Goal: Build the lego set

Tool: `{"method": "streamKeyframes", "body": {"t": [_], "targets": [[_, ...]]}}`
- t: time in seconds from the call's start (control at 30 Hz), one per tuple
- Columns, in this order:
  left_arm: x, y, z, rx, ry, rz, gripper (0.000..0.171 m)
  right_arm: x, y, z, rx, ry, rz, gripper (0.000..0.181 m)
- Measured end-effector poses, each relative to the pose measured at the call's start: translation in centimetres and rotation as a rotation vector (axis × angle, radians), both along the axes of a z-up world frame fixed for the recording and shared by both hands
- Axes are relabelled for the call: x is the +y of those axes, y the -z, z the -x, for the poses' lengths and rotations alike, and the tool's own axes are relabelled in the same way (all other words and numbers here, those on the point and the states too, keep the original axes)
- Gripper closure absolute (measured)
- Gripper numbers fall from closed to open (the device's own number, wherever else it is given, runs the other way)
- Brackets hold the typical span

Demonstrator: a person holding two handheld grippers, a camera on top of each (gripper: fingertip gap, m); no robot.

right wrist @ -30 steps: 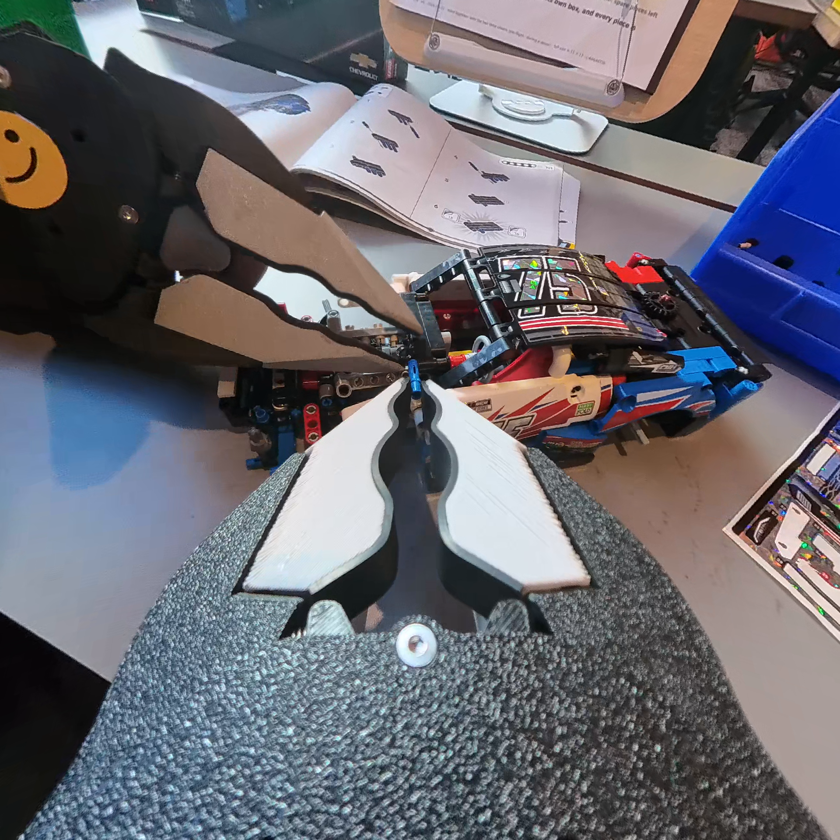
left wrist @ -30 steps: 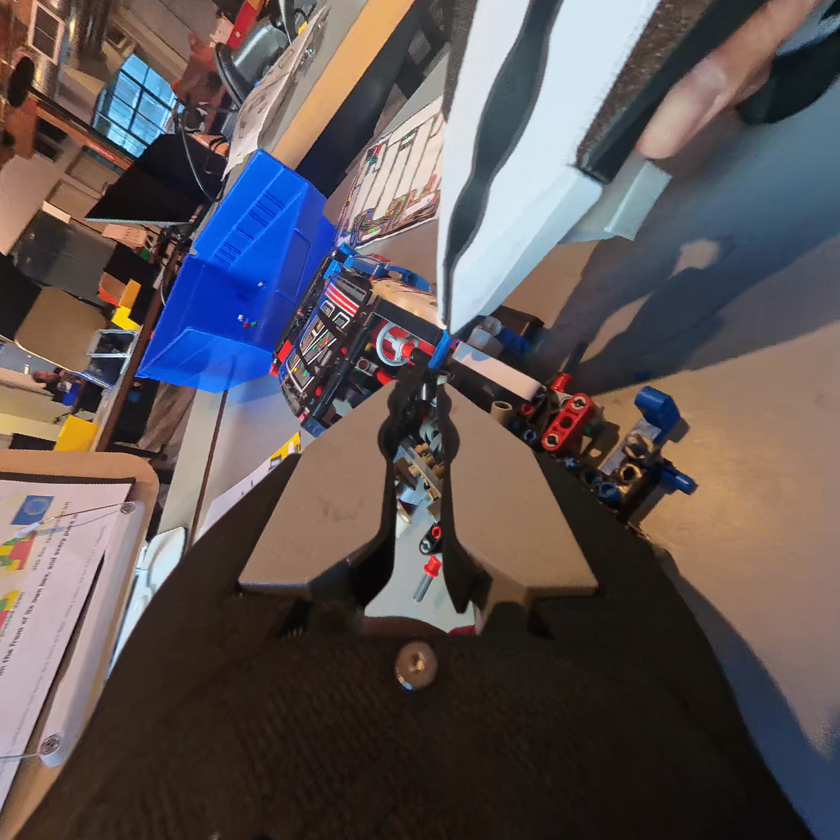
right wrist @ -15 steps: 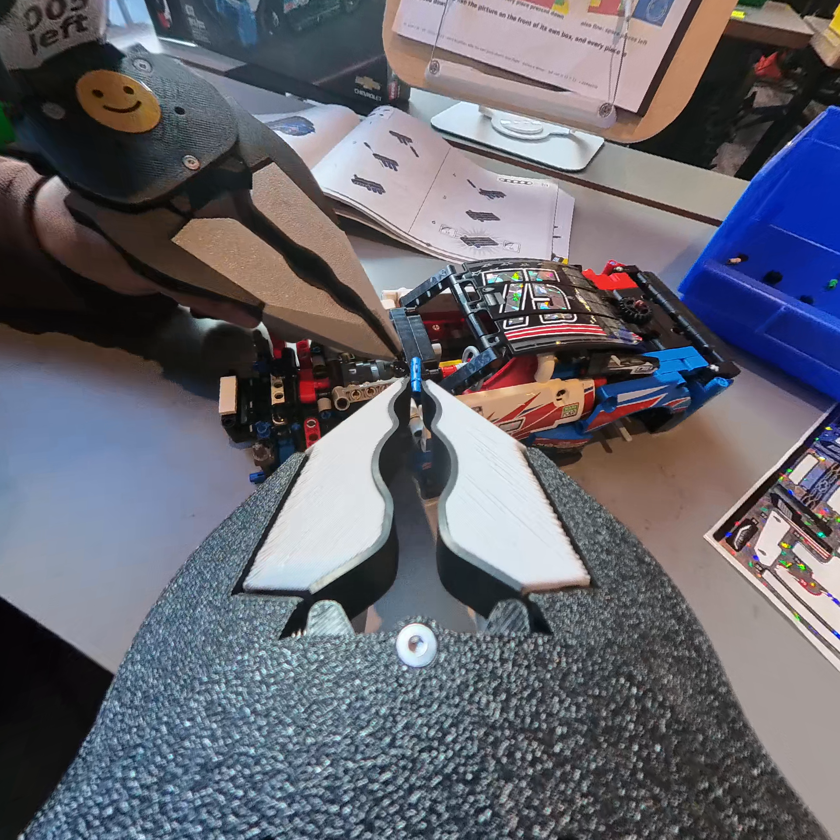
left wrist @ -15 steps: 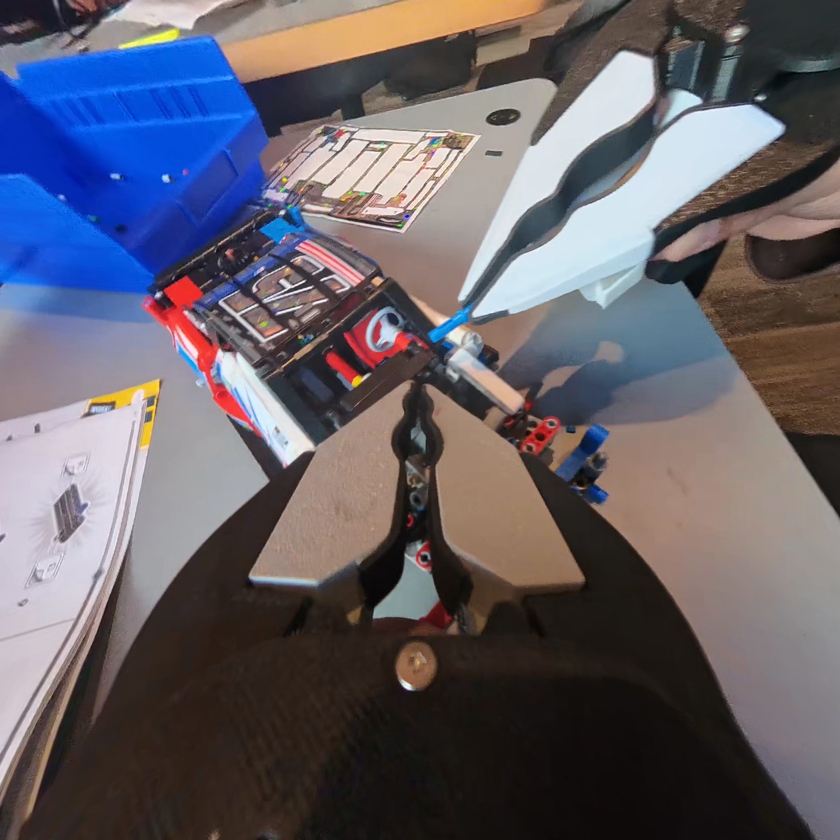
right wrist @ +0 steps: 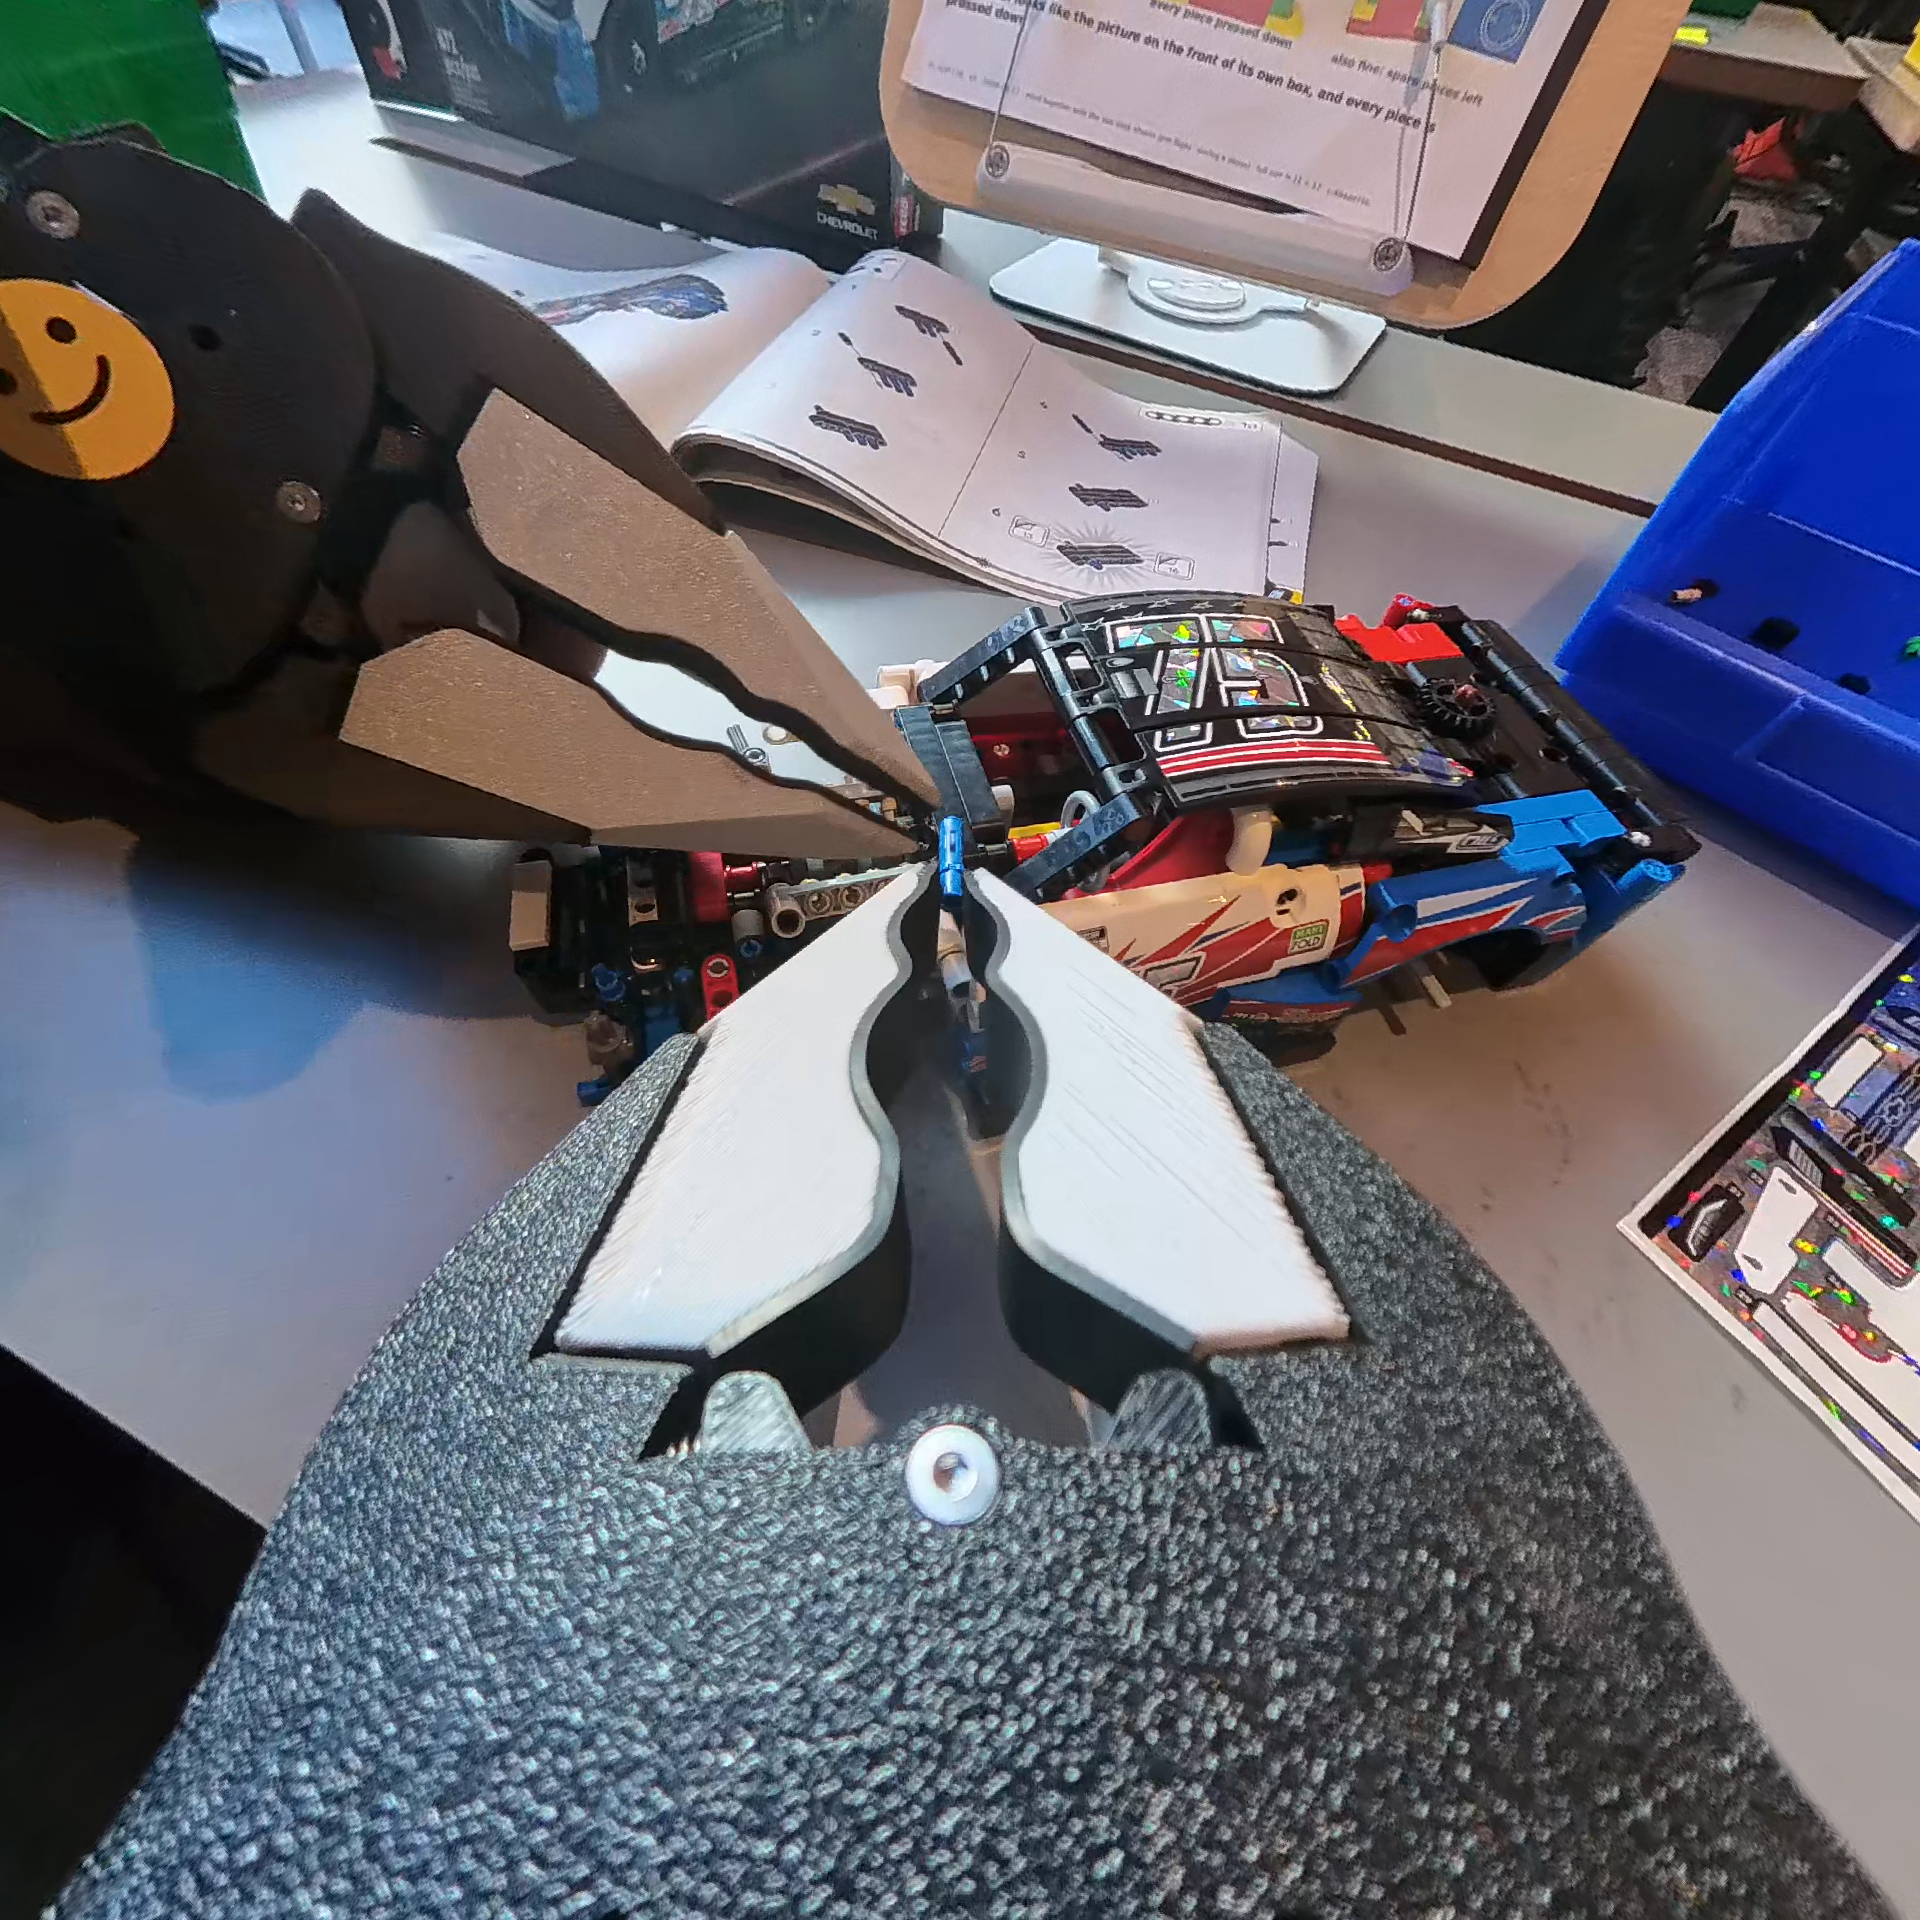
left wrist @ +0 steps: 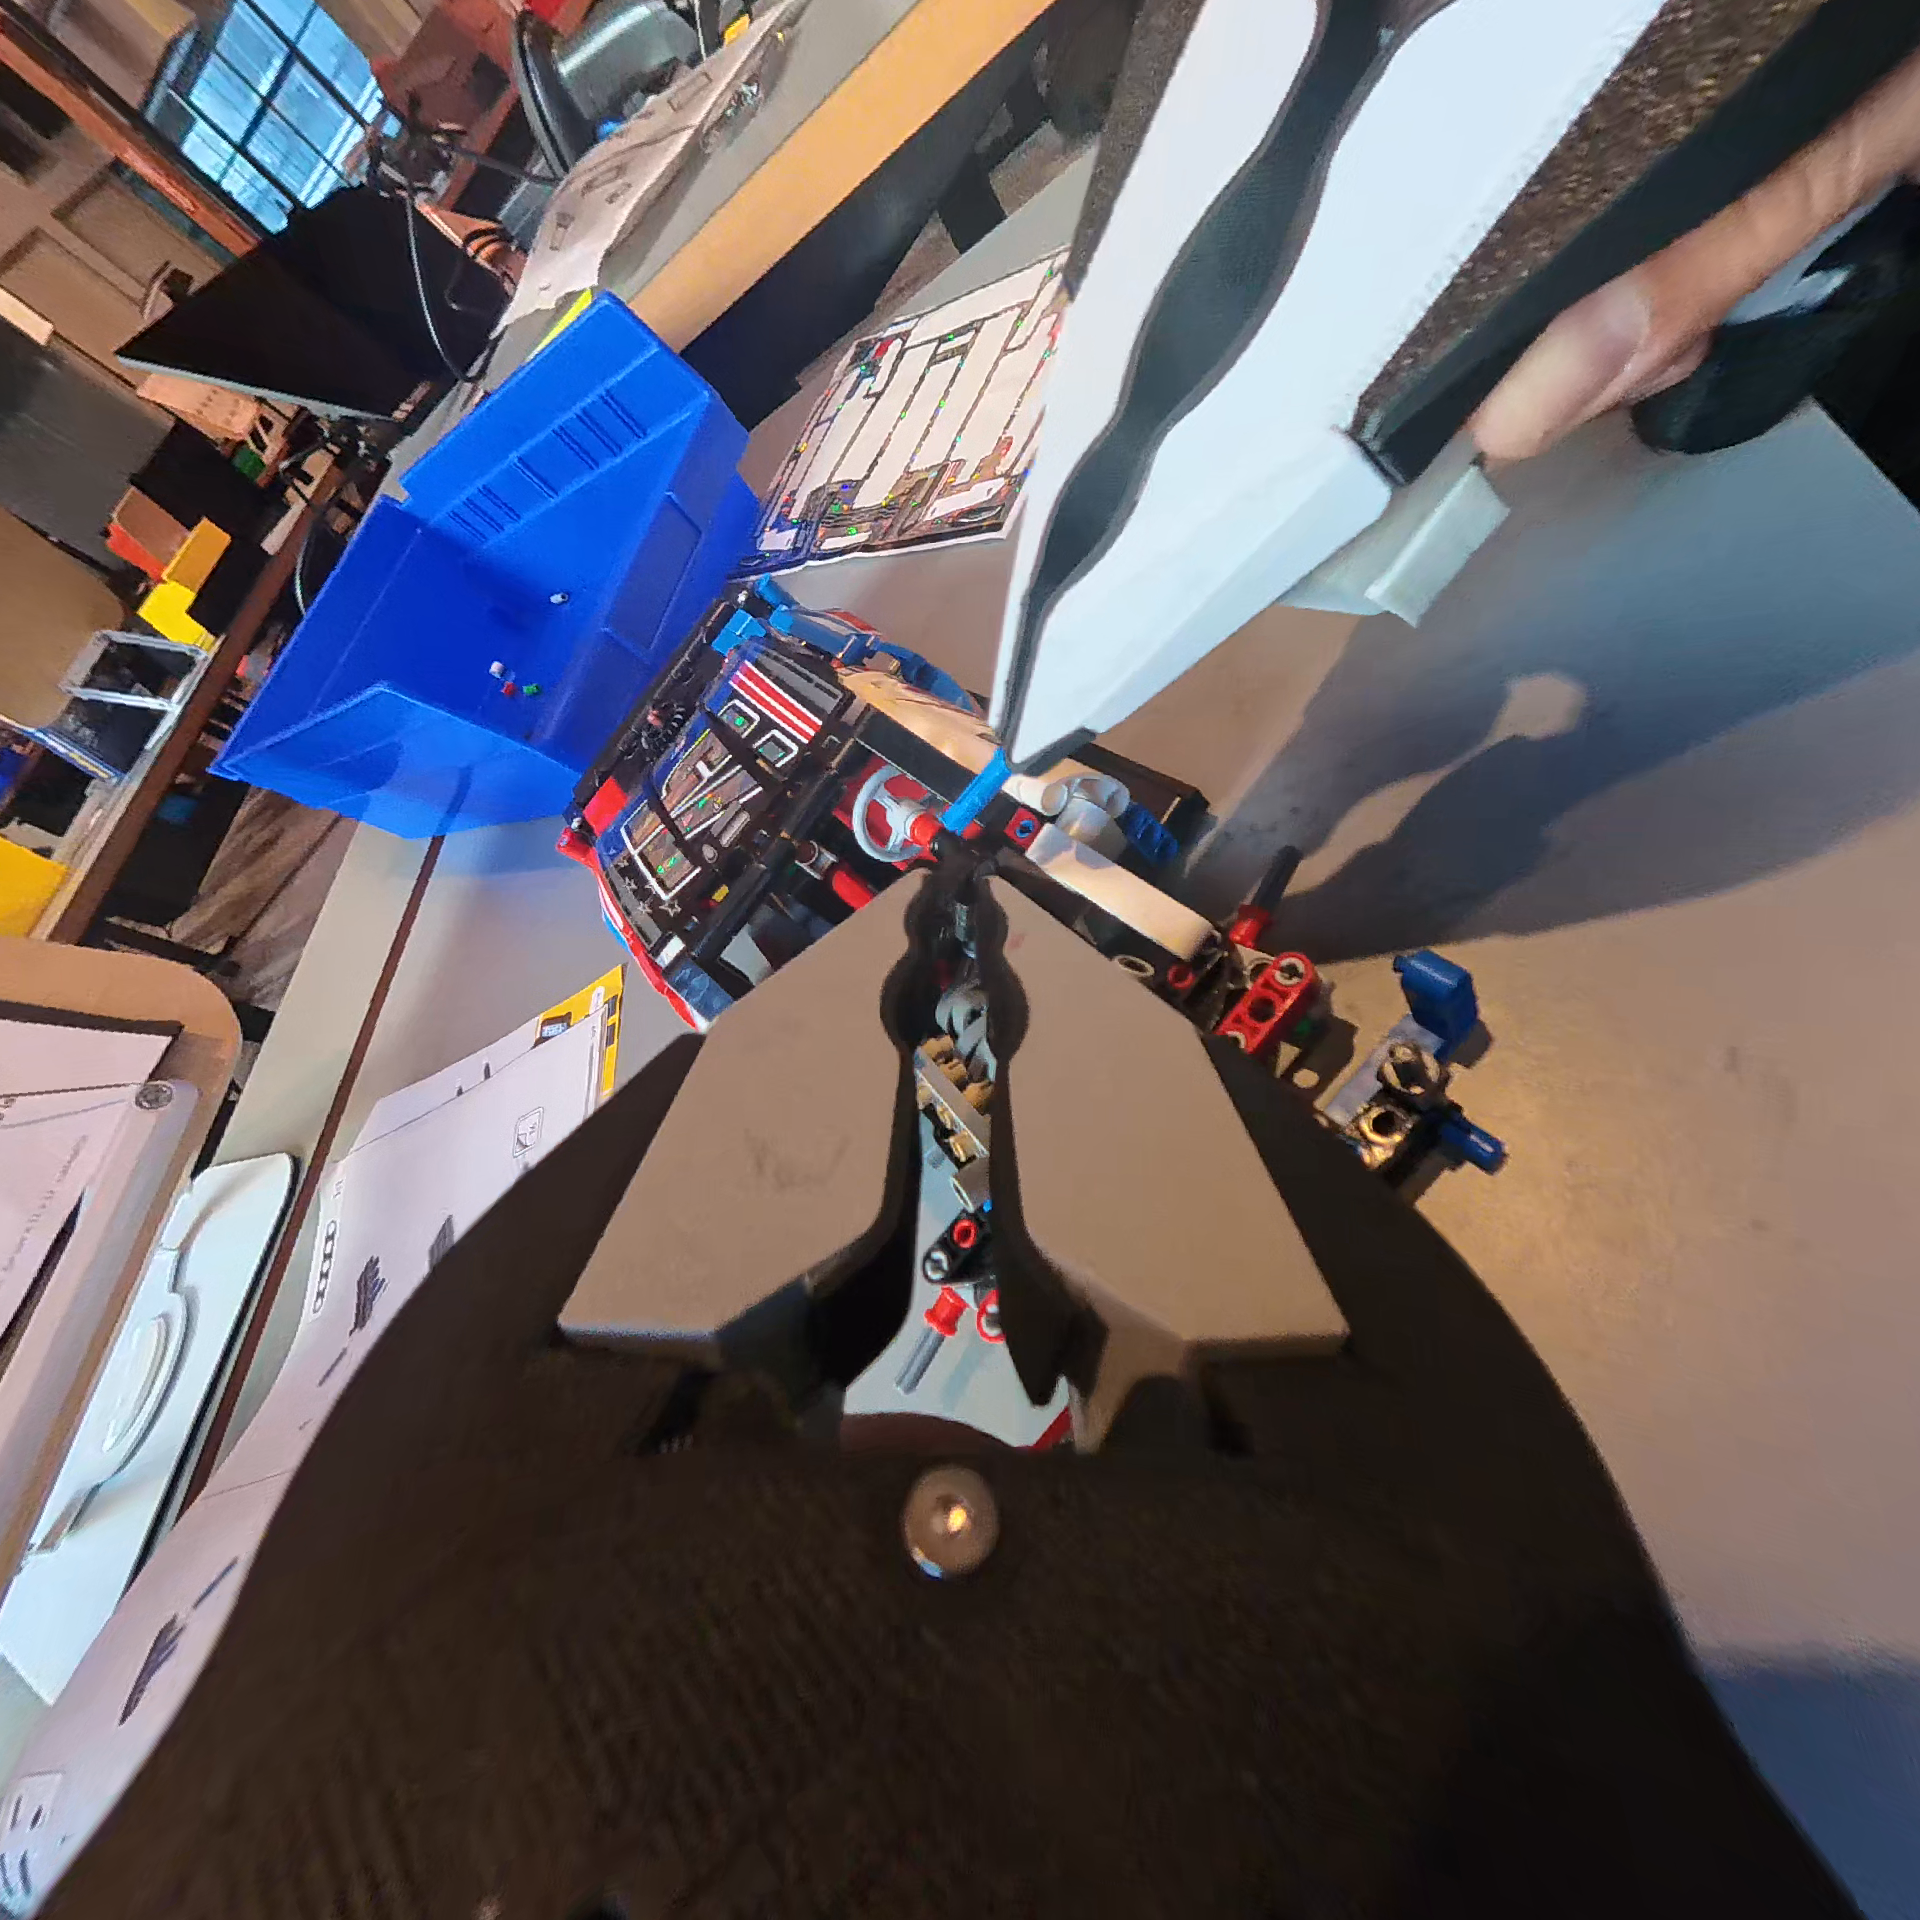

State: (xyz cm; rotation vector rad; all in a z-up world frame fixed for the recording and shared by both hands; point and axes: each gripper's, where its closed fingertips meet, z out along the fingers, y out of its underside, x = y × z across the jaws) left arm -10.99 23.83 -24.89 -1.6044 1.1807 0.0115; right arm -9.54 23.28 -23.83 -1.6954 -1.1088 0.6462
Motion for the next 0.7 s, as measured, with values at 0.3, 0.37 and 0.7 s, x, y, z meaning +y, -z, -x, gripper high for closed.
{"method": "streamKeyframes", "body": {"t": [0.3, 0.37, 0.7], "targets": [[-0.55, -0.12, -0.26, -0.017, -0.006, 0.001, 0.17, -0.08, -0.06, -0.17, 0.003, -0.005, 0.0, 0.177], [-0.59, -0.15, -0.41, -0.022, -0.004, -0.001, 0.17, -0.1, -0.07, -0.2, 0.004, -0.006, 0.0, 0.177], [-0.37, -0.08, -0.06, -0.022, -0.023, 0.062, 0.147, -0.21, -0.16, -0.19, 0.009, -0.012, 0.002, 0.177]]}}
